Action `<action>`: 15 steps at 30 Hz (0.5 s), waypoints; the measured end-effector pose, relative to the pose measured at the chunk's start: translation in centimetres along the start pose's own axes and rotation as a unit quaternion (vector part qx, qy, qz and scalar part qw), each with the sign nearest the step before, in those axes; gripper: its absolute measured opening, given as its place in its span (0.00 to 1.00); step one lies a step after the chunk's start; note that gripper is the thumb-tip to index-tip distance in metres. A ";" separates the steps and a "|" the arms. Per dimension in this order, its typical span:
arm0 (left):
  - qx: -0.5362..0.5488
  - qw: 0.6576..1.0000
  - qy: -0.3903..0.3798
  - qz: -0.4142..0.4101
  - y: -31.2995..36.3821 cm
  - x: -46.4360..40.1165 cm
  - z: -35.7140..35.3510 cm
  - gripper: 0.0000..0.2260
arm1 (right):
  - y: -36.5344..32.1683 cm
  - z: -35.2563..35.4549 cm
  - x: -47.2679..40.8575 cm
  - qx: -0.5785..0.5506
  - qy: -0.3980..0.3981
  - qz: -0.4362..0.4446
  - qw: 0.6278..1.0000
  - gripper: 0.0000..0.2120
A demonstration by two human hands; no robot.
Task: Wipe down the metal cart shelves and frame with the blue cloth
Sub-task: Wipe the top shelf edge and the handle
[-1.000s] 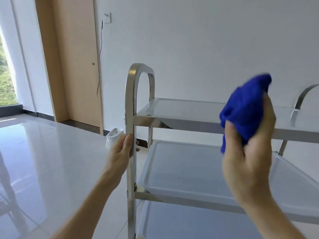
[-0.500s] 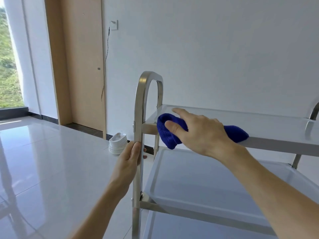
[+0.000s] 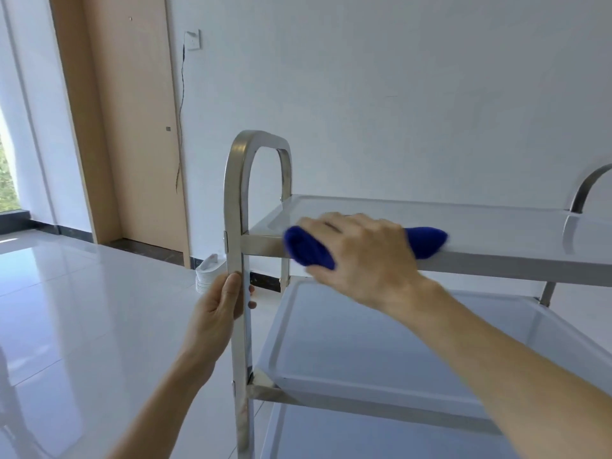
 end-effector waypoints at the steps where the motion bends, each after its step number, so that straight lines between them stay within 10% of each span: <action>1: 0.002 1.000 0.000 0.001 0.0 -0.1 -0.1 0.17 | 2.0 1.1 1.6 0.003 0.018 -0.015 1.000 0.27; 7: 0.034 0.999 -0.037 0.017 0.2 0.0 -1.8 0.23 | 8.9 3.8 6.8 0.053 0.051 -0.104 0.992 0.27; 15: 0.003 1.000 -0.005 0.025 0.3 0.2 -2.4 0.16 | -1.3 -2.1 -1.9 0.054 0.011 -0.022 0.998 0.26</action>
Point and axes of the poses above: each hand's wrist, its own x-axis away from the middle knuckle, its own z-axis out of the back of the hand, y = z × x, the point moved 7 cm from there along -x, towards the middle knuckle, and after that the axes turned 14 degrees about -x, right-handed, at the moved point
